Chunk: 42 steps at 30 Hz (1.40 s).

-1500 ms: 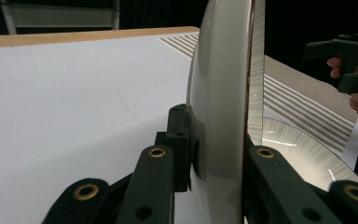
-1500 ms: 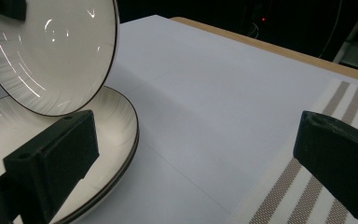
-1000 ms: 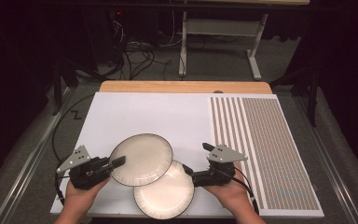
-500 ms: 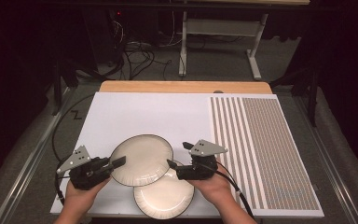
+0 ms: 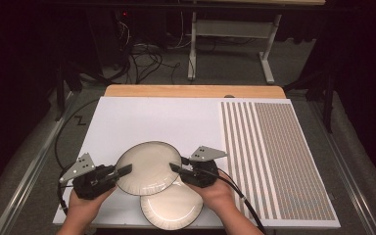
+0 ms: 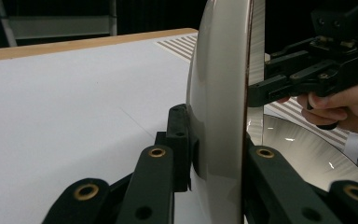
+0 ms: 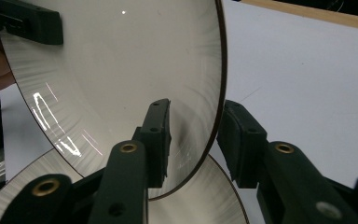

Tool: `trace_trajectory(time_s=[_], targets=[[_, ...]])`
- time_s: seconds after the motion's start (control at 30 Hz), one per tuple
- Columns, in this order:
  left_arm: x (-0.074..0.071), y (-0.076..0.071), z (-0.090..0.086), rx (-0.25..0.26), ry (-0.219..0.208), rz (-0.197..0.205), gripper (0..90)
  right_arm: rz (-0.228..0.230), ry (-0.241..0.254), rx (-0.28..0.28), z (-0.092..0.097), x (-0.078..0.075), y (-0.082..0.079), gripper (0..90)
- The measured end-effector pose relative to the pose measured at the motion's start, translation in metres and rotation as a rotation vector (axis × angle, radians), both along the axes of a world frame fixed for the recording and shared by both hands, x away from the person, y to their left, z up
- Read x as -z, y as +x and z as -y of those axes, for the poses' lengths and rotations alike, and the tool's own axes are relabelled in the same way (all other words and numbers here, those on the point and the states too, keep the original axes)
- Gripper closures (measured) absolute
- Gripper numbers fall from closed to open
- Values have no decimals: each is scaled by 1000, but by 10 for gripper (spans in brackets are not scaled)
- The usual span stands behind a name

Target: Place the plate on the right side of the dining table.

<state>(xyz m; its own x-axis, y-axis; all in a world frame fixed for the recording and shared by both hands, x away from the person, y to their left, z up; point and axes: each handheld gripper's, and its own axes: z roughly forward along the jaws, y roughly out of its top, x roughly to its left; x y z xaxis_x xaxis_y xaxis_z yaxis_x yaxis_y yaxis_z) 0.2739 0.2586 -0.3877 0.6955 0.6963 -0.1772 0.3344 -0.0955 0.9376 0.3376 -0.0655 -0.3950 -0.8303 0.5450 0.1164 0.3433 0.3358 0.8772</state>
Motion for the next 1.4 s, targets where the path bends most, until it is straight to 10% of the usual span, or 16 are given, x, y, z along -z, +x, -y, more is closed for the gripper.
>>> trace_trajectory(time_s=[0.5, 1.4], targets=[[2, 1, 0, -12, -36, -18, 789, -126, 60, 0, 4, 3, 8, 829], [-12, 5, 22, 10, -73, -6, 788, -79, 95, 9, 33, -22, -2, 866]])
